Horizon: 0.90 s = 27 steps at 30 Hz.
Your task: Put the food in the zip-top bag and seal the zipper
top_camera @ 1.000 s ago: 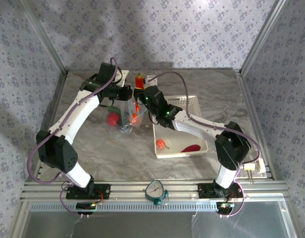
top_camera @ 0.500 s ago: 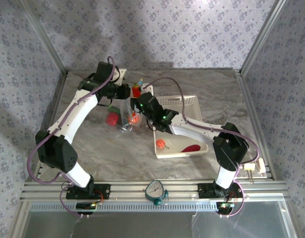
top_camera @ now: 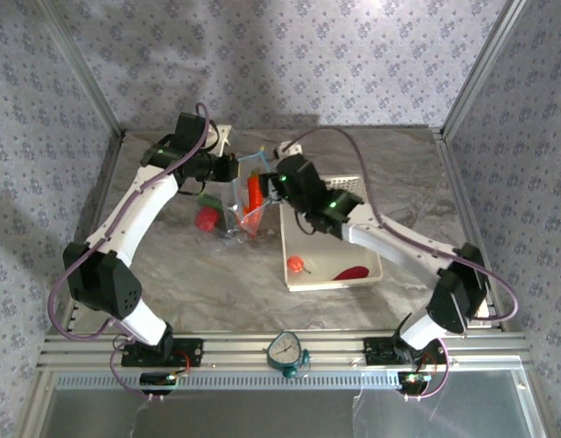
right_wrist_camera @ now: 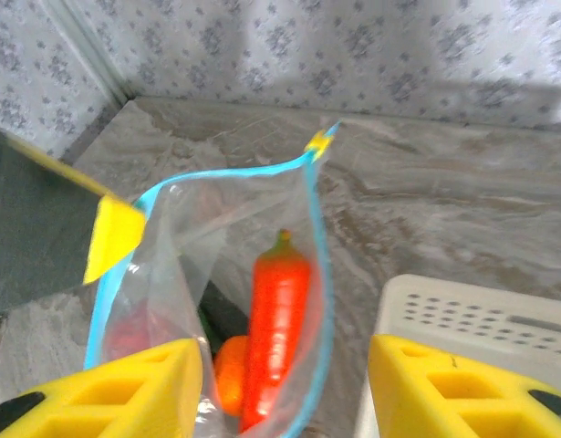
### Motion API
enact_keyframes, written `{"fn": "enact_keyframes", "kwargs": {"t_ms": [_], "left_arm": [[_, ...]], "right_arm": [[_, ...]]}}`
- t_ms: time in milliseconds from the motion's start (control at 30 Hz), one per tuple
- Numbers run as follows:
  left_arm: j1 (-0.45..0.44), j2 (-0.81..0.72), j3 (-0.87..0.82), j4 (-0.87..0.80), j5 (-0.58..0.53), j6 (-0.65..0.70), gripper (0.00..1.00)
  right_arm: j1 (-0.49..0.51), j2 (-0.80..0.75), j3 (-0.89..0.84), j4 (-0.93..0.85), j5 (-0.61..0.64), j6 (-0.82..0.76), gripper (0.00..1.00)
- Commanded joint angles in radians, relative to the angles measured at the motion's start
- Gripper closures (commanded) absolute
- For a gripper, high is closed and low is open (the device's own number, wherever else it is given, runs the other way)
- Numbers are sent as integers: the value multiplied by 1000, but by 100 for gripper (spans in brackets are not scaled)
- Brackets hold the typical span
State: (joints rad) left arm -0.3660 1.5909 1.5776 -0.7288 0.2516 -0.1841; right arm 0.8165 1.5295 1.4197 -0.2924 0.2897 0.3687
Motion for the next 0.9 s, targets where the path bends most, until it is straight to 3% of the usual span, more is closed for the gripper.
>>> {"fn": "enact_keyframes", "kwargs": {"t_ms": [0, 67, 200, 367, 467, 867], "left_arm": [[8, -49, 13, 17, 28, 7, 89], [7, -54, 6, 23, 31, 8, 89], [8, -63, -8, 31, 32, 6, 89], [7, -61, -9, 23, 32, 6, 88], [7, -61, -9, 23, 31, 5, 87], [7, -70, -16, 17, 27, 8, 86]], "right_arm": [[-104, -61, 105, -400, -165, -76, 49], [-171, -85, 78, -517, -288, -84, 51], [-246, -110, -52, -578, -475, -99, 51], [-242, -59, -186, -570, -618, -97, 47], [-207, 2, -214, -549, -659, -109, 46], [-130, 167, -219, -531, -624, -84, 45]]}}
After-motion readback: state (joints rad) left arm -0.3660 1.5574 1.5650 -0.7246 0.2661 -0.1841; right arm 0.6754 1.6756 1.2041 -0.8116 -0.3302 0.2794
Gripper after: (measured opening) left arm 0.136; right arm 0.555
